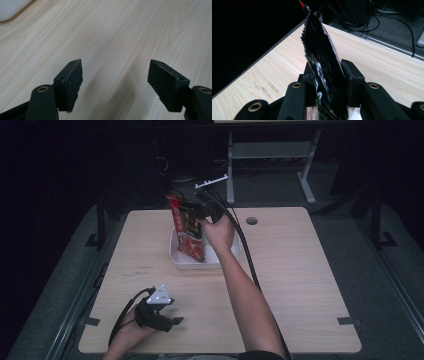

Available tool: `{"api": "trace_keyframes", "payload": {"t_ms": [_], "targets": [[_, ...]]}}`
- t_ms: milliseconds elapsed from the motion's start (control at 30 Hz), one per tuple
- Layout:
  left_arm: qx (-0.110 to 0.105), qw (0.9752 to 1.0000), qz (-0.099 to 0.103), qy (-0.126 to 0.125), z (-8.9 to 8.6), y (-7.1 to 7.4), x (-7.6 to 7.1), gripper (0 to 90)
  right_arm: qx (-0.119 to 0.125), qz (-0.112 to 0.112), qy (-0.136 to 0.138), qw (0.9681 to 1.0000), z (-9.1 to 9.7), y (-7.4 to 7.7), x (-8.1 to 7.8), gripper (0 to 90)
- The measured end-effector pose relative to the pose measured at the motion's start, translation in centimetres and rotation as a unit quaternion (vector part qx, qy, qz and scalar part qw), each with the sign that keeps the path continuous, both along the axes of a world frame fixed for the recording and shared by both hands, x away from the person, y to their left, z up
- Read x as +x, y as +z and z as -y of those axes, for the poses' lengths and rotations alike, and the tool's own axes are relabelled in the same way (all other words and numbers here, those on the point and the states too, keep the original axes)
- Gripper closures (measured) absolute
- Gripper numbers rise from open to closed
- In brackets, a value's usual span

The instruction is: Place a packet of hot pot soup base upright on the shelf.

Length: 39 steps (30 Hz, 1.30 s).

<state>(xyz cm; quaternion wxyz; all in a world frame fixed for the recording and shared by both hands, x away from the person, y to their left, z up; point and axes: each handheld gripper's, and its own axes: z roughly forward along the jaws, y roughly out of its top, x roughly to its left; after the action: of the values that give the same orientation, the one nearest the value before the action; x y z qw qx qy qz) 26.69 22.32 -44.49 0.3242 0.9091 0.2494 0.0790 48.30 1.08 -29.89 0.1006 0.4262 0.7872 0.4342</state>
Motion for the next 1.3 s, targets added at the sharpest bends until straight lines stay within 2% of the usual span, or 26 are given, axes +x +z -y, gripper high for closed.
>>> {"api": "trace_keyframes", "payload": {"t_ms": [233,333,400,500,567,733,933,1067,1300], "targets": [[-0.003,1.0000,0.000,0.001,-0.1,0.1,0.0,27.8,-0.009,0.003,0.004,0.9999,-0.5,-0.6,-0.1,66.3],[-0.006,1.0000,-0.002,0.000,-0.2,0.1,0.0,27.8,-0.016,0.013,0.012,0.9997,-0.6,-0.8,-0.3,66.1],[-0.007,1.0000,-0.002,0.000,-0.1,0.1,0.0,27.9,-0.016,0.011,0.018,0.9997,-0.5,-1.0,-0.5,65.7],[-0.006,1.0000,-0.003,-0.001,0.0,0.0,0.0,27.8,-0.036,0.006,0.019,0.9991,-0.5,-1.7,-0.6,65.9],[-0.006,1.0000,-0.003,-0.002,0.0,0.0,0.0,27.9,-0.023,0.000,0.019,0.9996,0.1,-1.9,-0.6,65.7],[-0.006,1.0000,-0.004,-0.002,0.1,0.0,0.0,27.8,-0.017,-0.009,0.021,0.9996,0.7,-2.2,-0.8,65.2],[-0.004,1.0000,-0.005,-0.002,0.1,0.0,-0.1,27.7,0.019,-0.058,0.035,0.9975,1.5,-2.6,-0.2,59.3],[-0.003,1.0000,-0.003,-0.001,0.0,0.0,0.0,27.7,0.022,-0.067,0.040,0.9967,1.8,-2.8,-0.2,52.2],[0.001,1.0000,0.002,-0.004,0.2,0.0,-0.1,27.7,0.030,-0.067,0.036,0.9966,3.2,-2.8,-0.7,47.8]]}}
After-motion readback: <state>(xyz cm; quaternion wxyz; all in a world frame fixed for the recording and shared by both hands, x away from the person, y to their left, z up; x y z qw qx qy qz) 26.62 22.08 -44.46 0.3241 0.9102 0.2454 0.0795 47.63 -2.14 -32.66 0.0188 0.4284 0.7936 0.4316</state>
